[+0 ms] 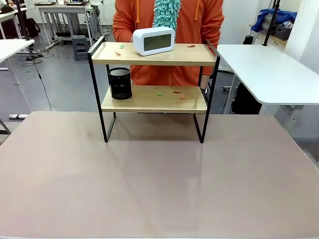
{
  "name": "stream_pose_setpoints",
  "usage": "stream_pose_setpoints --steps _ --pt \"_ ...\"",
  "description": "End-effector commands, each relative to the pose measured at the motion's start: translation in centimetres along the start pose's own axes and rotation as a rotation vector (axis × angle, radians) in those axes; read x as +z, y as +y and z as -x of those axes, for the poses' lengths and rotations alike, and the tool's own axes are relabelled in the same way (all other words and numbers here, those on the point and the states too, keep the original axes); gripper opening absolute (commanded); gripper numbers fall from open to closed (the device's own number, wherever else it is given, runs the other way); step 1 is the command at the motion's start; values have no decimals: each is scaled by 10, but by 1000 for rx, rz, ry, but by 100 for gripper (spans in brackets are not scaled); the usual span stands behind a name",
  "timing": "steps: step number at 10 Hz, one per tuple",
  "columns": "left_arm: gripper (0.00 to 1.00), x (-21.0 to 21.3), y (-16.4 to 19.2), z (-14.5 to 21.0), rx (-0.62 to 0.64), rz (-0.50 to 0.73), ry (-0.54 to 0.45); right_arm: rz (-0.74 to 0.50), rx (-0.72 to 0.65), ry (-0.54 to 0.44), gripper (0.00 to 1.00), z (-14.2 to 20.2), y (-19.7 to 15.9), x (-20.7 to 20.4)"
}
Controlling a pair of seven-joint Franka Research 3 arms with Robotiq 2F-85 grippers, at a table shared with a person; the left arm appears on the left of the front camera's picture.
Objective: Clean the shelf.
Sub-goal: Pick up the Duster from the human.
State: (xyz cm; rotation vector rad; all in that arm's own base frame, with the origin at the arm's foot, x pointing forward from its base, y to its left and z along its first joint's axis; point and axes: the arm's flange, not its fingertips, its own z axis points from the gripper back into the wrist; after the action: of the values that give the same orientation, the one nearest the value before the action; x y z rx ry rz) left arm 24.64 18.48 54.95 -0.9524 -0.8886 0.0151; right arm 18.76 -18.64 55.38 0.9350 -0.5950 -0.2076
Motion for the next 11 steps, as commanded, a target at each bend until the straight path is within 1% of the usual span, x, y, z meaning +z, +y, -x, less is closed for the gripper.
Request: stream_pose_setpoints --steps 1,2,3,11 --pt "100 -37 48 54 216 49 -240 -242 -344 -371 100 2 -75 -56" --pt "100 -41 66 63 274 -18 -221 -232 -396 -420 100 -1 -100 -71" --pt "100 17 40 3 143 1 -112 -47 -148 -101 100 -7 -47 15" --pt "100 17 40 3 143 1 -112 -47 -148 -101 100 -7 -47 15"
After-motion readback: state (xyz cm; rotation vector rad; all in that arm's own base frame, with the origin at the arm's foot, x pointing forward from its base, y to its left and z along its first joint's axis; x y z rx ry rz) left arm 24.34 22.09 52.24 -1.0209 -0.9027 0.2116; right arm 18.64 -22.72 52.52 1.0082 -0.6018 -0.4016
